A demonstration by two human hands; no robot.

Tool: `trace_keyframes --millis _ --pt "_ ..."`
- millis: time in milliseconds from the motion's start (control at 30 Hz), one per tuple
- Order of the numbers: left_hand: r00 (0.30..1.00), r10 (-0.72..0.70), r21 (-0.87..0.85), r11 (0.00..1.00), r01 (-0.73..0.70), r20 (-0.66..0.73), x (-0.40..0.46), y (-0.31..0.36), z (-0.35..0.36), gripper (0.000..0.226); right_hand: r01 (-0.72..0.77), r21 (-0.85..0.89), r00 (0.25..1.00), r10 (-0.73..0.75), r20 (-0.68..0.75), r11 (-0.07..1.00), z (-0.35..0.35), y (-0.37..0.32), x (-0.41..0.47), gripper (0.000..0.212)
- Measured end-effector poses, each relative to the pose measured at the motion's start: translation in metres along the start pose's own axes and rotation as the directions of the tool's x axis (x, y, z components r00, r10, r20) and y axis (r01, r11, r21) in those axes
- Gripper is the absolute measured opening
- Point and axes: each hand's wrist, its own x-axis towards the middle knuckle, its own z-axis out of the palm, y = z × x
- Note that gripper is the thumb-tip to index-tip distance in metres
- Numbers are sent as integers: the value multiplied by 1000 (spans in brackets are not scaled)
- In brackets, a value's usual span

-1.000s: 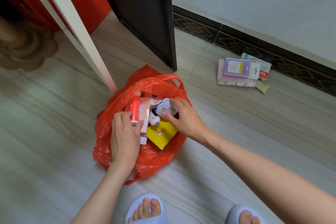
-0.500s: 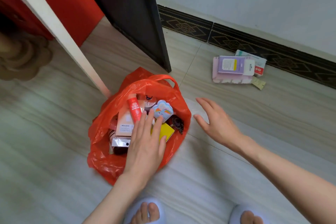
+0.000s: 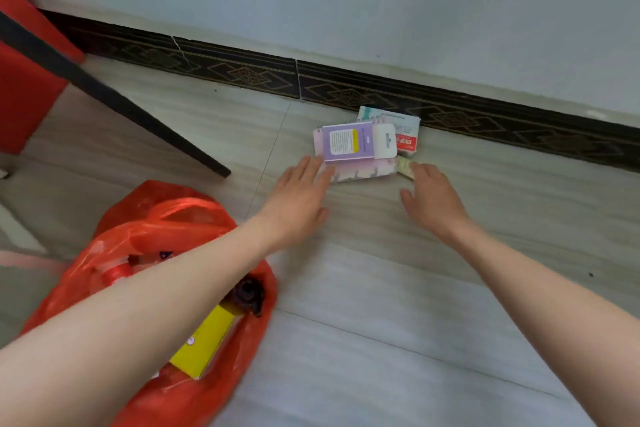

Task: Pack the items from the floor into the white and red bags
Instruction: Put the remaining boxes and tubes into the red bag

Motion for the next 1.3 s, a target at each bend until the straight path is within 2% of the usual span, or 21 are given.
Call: trace_keyframes --millis 133,200,300,367,467,600,700,800,967,1033,1167,1300 --pt "996 -56 -88 995 51 -62 57 17 1 75 -44 104 998 47 -30 994 7 16 30 54" --pt "994 -48 -72 997 41 -98 74 21 5 75 -50 128 998 55 -35 990 14 18 37 54" --pt "994 20 15 1000 -18 -107 91 15 9 73 -40 17 998 41 -47 999 23 21 42 53" --pt "986 38 44 999 -32 -165 95 7 12 69 -55 -98 997 49 -66 994 25 20 45 48" --pt "972 -12 -9 1000 11 -233 92 4 12 59 -78 -178 993 61 -96 981 28 16 47 39" --pt "988 -47 -144 989 25 -149 74 4 9 57 -89 -90 985 75 -156 992 30 17 33 40" --pt "986 -50 -175 984 22 -158 46 1 0 59 -153 82 968 166 -189 985 28 22 2 40" --pt "983 -22 -182 983 -11 -180 4 -1 -6 59 -181 140 964 203 -171 974 31 28 -41 35" --pt "985 21 -151 987 -47 -170 -78 -13 -17 59 -23 195 987 53 -149 980 34 8 -98 32" --pt "974 -11 -144 989 -22 -227 -113 -19 -26 57 59 224 987 -24 -157 973 31 -15 -115 32" --pt "883 -275 -346 928 140 -380 -200 -18 -21 58 245 238 966 -216 -143 940 35 -70 -152 28" --pt "806 -499 -451 827 334 -318 -274 -23 10 57 422 138 905 -425 -3 896 44 -114 -182 41"
